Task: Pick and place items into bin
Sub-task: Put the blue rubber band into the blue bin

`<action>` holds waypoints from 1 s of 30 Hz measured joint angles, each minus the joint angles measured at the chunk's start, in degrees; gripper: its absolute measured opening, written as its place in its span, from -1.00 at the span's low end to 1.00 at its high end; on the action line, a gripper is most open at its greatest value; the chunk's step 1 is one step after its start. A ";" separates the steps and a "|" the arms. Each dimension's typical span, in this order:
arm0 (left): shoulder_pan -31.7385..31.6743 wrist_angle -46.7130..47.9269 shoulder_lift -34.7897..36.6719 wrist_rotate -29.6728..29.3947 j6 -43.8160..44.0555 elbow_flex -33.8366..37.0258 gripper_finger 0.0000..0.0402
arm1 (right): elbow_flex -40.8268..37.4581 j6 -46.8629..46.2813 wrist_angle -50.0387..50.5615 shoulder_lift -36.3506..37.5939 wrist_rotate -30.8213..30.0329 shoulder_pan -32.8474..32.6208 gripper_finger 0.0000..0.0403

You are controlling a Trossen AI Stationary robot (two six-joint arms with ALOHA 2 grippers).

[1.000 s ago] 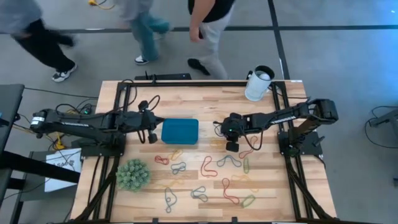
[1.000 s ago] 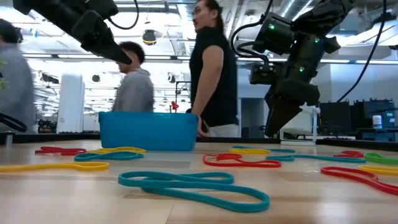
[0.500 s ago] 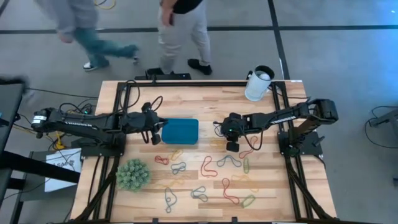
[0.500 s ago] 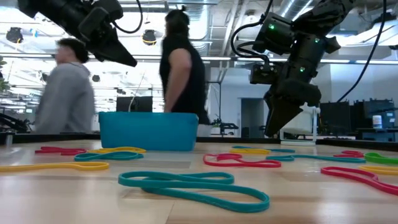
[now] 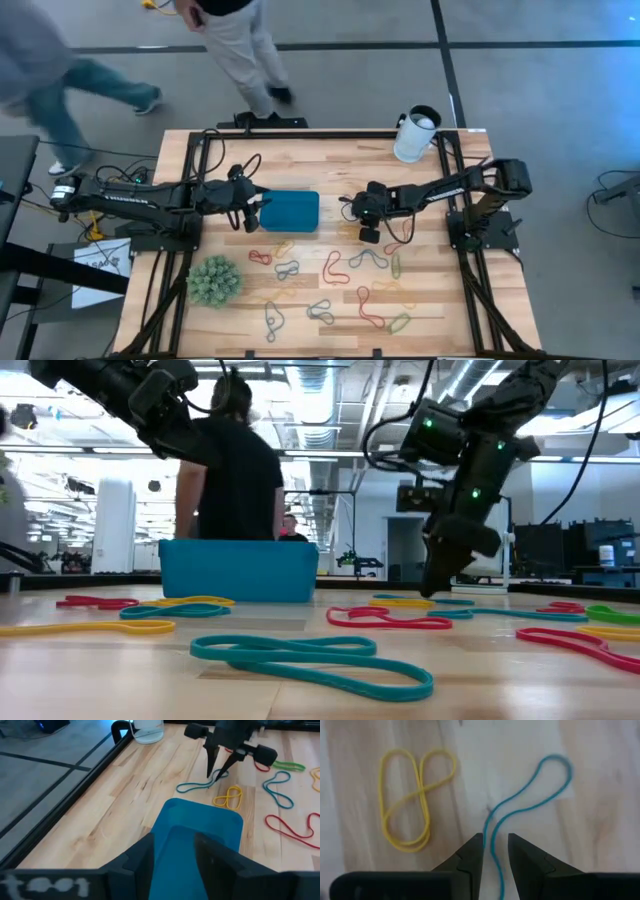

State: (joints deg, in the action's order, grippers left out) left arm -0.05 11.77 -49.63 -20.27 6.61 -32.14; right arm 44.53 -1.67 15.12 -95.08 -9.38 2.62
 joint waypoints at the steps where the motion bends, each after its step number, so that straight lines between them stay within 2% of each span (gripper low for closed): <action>1: 0.00 0.08 0.00 0.00 0.00 0.00 -0.35 | 0.03 -0.03 -0.36 -0.67 -0.02 -0.22 -0.57; 11: 0.00 0.35 0.00 -0.01 0.07 0.00 -0.35 | 0.31 -0.94 -0.33 -3.21 -0.86 0.10 -0.60; 18: 0.00 0.37 0.00 -0.01 0.24 0.00 -0.35 | 0.31 -0.87 0.26 -3.29 0.92 0.10 -0.96; 23: 0.00 0.37 0.00 0.10 0.24 0.00 -0.35 | 0.63 -0.87 0.73 -3.14 1.16 0.12 -0.98; 30: 0.00 0.41 0.00 0.33 0.26 0.00 -0.35 | 4.18 0.16 2.27 0.63 0.44 -0.28 -0.99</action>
State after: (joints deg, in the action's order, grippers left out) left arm -0.05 12.18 -49.63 -19.94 6.87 -32.14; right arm 48.71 -1.51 17.39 -94.45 -8.94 2.35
